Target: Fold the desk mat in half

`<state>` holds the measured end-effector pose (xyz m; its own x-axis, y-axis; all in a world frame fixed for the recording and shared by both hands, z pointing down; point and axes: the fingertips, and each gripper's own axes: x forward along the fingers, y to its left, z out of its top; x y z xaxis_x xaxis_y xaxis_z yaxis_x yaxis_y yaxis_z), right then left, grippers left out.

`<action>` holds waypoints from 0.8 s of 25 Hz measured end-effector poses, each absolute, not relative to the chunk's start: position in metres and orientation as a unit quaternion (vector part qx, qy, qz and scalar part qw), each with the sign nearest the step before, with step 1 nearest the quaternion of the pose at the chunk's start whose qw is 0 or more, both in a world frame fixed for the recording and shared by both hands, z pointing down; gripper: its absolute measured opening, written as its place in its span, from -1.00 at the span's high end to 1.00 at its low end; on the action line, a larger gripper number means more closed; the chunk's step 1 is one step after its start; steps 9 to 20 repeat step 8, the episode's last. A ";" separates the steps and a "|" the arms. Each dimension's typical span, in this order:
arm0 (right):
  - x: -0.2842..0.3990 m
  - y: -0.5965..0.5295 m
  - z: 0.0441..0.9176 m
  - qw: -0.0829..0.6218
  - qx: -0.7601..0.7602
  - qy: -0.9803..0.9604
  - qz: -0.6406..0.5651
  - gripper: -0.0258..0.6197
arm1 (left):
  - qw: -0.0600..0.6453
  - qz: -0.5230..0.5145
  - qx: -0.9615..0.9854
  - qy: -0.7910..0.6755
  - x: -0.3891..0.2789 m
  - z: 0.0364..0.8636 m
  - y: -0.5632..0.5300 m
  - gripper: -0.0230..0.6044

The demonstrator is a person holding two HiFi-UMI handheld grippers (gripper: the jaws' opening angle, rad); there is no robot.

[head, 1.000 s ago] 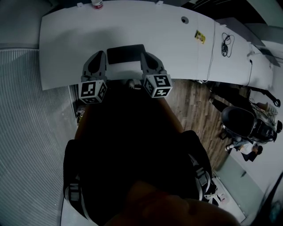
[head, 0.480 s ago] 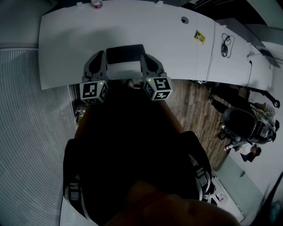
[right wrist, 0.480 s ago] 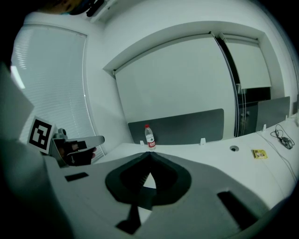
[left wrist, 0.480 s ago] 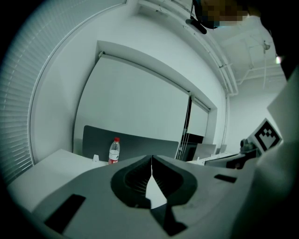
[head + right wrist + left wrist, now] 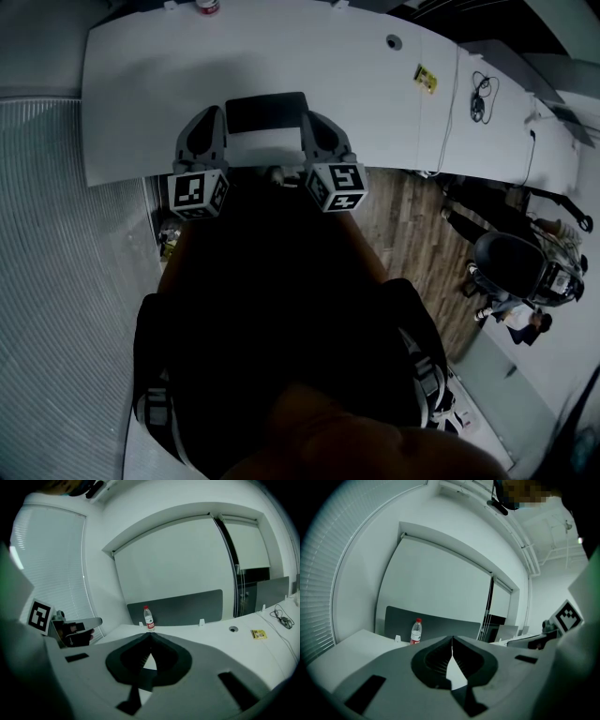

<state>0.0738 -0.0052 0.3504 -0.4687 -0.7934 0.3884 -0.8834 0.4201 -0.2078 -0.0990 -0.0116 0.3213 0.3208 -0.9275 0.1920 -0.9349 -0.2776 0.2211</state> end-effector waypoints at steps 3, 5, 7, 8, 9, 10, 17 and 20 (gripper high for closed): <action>0.075 -0.005 0.351 0.115 0.502 -0.835 0.195 0.92 | 0.147 0.013 0.799 -0.583 -0.099 0.322 -0.012 0.91; 0.076 -0.005 0.350 0.115 0.502 -0.834 0.196 0.92 | 0.148 0.014 0.799 -0.583 -0.098 0.322 -0.012 0.91; 0.076 -0.005 0.349 0.114 0.503 -0.835 0.193 0.92 | 0.152 0.011 0.798 -0.583 -0.098 0.322 -0.011 0.91; 0.076 -0.006 0.349 0.113 0.503 -0.835 0.192 0.92 | 0.154 0.010 0.798 -0.583 -0.097 0.322 -0.011 0.91; 0.076 -0.006 0.349 0.113 0.503 -0.835 0.192 0.92 | 0.154 0.010 0.798 -0.583 -0.097 0.322 -0.011 0.91; 0.076 -0.006 0.349 0.113 0.503 -0.835 0.192 0.92 | 0.154 0.010 0.798 -0.583 -0.097 0.322 -0.011 0.91; 0.076 -0.006 0.349 0.113 0.503 -0.835 0.192 0.92 | 0.154 0.010 0.798 -0.583 -0.097 0.322 -0.011 0.91; 0.076 -0.006 0.349 0.113 0.503 -0.835 0.192 0.92 | 0.154 0.010 0.798 -0.583 -0.097 0.322 -0.011 0.91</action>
